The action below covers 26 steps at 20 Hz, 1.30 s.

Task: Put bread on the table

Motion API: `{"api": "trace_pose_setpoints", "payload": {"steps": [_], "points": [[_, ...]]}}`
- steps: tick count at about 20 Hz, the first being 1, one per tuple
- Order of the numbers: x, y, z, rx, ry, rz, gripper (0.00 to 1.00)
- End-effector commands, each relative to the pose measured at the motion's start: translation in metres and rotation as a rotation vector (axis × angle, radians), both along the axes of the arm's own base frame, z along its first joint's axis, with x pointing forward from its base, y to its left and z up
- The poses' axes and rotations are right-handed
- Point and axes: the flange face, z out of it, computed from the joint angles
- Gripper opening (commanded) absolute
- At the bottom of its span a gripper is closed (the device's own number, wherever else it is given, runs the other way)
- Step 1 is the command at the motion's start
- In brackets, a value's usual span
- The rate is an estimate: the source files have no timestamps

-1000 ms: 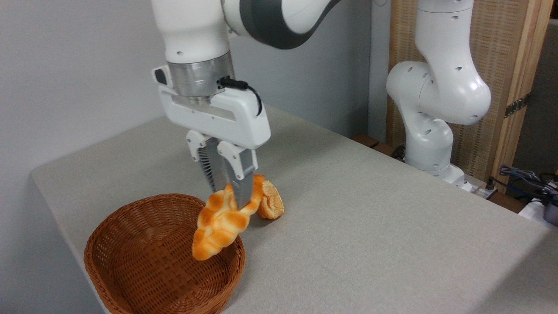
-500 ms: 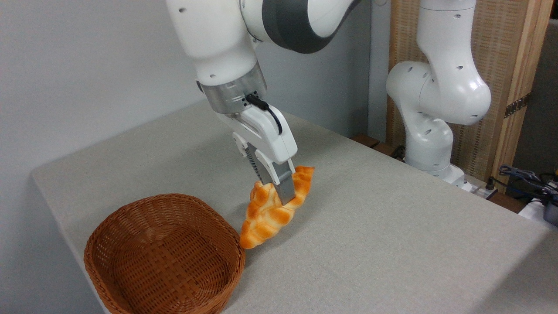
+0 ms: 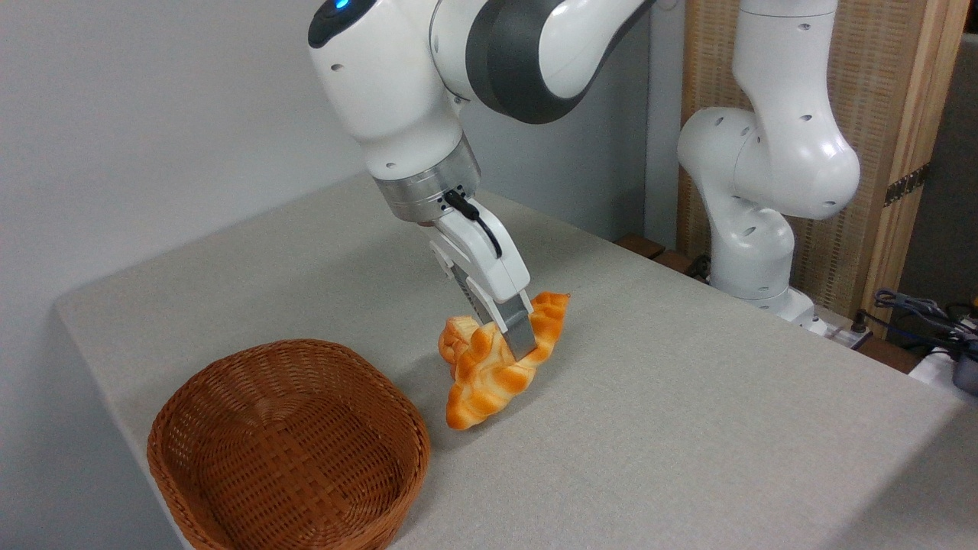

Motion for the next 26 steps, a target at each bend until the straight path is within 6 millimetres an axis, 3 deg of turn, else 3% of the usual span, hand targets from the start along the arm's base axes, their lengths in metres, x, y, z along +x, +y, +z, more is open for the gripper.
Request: {"api": "trace_pose_setpoints", "payload": {"steps": [1, 9, 14, 18, 26], "points": [[-0.004, -0.005, 0.002, -0.016, 0.000, -0.021, 1.00], [0.003, -0.006, 0.010, -0.017, -0.049, -0.020, 1.00], [0.021, -0.004, 0.036, -0.019, -0.198, 0.016, 1.00], [0.033, -0.003, 0.047, -0.075, -0.303, 0.154, 1.00], [0.038, -0.001, 0.050, -0.077, -0.336, 0.210, 1.00]]}}
